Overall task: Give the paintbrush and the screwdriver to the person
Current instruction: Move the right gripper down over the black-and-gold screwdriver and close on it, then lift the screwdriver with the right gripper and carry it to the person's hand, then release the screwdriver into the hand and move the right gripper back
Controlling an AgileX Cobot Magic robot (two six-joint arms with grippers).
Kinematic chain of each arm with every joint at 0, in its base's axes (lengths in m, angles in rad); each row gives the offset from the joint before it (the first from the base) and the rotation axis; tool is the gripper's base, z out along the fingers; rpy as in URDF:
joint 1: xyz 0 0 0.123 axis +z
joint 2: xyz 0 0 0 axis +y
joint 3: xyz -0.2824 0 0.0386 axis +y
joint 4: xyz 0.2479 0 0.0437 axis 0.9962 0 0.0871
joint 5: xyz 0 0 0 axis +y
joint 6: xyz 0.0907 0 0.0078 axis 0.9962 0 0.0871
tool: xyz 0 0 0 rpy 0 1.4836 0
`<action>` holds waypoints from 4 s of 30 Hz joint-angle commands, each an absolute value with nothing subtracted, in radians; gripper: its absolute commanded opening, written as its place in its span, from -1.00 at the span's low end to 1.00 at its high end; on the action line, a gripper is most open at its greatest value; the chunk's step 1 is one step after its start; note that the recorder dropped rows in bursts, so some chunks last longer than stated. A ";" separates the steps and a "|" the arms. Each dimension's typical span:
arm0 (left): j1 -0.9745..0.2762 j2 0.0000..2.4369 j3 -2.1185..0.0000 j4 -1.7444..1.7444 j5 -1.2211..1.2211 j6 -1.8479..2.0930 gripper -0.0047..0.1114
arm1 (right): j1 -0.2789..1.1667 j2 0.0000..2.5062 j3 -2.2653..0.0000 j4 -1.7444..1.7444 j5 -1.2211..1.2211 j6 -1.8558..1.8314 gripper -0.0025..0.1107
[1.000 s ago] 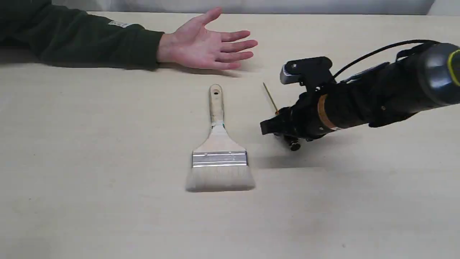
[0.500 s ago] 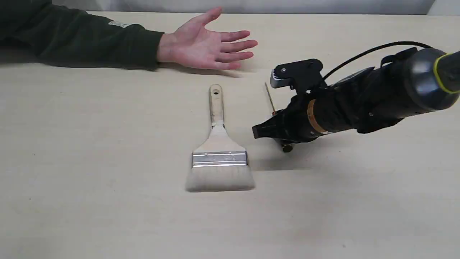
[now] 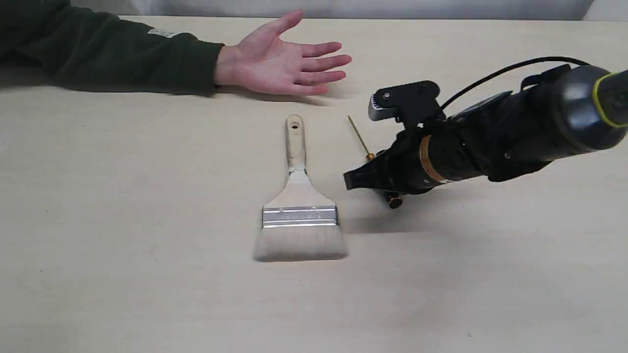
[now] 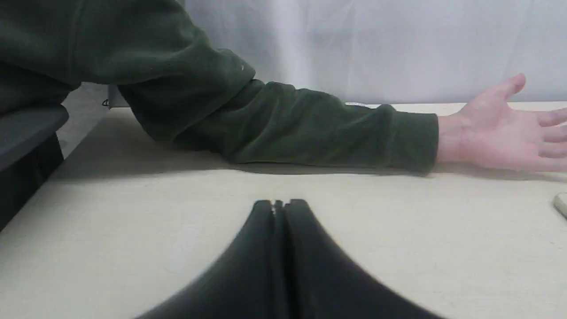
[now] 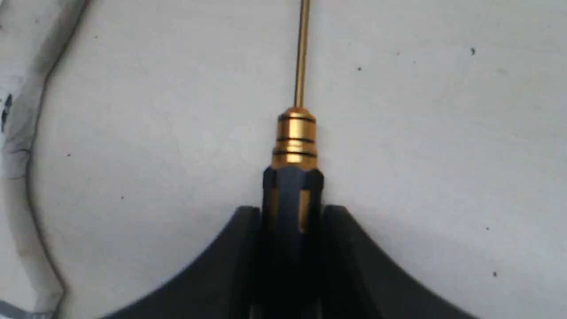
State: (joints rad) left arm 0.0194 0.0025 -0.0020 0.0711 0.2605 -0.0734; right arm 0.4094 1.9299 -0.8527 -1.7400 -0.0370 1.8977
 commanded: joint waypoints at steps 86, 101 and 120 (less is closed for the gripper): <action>0.011 0.000 0.000 0.071 0.248 -0.075 -0.92 | 0.394 2.231 -1.611 -1.744 -0.208 1.997 -0.04; 0.011 0.000 0.000 0.071 0.248 -0.075 -0.92 | 0.300 1.862 -1.244 -1.744 -0.412 1.847 -0.28; 0.011 0.000 0.000 0.067 0.252 -0.075 -0.92 | 0.304 1.448 -0.925 -1.744 -0.788 1.853 -0.28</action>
State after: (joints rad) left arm 0.0194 0.0025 -0.0020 0.0711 0.2605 -0.0734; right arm 0.3054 1.4653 -0.9316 -1.7437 -0.7436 1.8531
